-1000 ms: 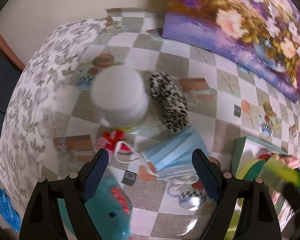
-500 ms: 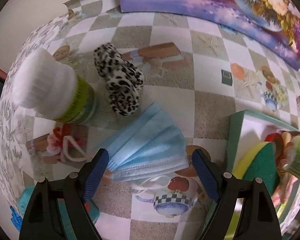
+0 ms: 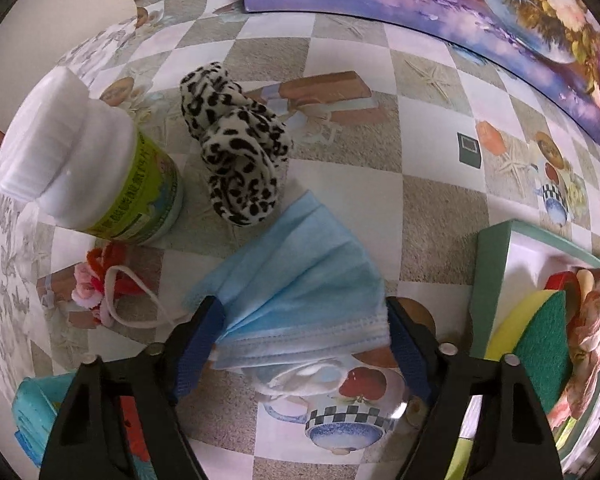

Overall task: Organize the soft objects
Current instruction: 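Grasp the blue face mask with the left tool while the right tool holds the tissue pack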

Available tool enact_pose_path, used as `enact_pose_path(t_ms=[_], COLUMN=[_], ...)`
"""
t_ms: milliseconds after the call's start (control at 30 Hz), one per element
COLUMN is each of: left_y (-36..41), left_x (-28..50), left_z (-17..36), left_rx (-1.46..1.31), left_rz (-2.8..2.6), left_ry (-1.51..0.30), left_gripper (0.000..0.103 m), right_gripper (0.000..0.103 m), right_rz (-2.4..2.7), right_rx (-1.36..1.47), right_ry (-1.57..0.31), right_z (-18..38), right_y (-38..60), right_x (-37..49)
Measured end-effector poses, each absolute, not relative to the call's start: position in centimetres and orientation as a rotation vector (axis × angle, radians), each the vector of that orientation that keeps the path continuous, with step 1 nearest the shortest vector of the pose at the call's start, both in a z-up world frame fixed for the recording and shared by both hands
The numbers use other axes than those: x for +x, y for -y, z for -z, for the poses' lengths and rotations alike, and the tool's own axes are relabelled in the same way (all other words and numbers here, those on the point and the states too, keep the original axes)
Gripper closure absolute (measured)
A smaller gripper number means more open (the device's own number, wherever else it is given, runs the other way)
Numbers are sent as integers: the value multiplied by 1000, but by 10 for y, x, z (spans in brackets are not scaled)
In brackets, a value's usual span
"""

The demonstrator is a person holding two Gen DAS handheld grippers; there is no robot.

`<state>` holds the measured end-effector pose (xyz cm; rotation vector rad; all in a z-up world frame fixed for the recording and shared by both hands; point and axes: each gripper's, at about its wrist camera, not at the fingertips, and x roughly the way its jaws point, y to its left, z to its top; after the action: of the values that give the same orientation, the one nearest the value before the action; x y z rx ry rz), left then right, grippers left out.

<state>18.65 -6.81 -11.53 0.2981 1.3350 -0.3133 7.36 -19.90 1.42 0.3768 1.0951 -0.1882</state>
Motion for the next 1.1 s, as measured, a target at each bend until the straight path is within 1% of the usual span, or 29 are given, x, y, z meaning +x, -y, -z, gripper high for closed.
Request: enact_pose_path(t_ms=[67,100,167,233,467,633,733,1100], left_y=[62,60,57,58,55,63,60,43], left_x=[186,185,185,187,187,184,183,169], left_z=[113,111,109,106,103,82,62,-32], left_rx=[292,291,290,287,250,220,175,55], left_rz=[310,307,300,299,326,362,396,475], left_ry=[-1326,-1321,-1310,-1308,-1313,-1291,-1263,-1052], left_gripper=[34,36,50,53,56,59,59,59], right_gripper=[51,51,51,51,51,51,51,51], right_rz=[188,187,188,188,187,192,195,202], right_rx=[377,376,377,376,376,378,377,359], right_ry=[-1095,-1095,-1095,-1095,-1095,-1081,-1069,-1004], right_z=[-14,-15,-15,-15,-15,-20,-24,-48], right_y=[199,199,199,199,200,202,202,201], right_x=[73,73,73,73,73,72,70,61])
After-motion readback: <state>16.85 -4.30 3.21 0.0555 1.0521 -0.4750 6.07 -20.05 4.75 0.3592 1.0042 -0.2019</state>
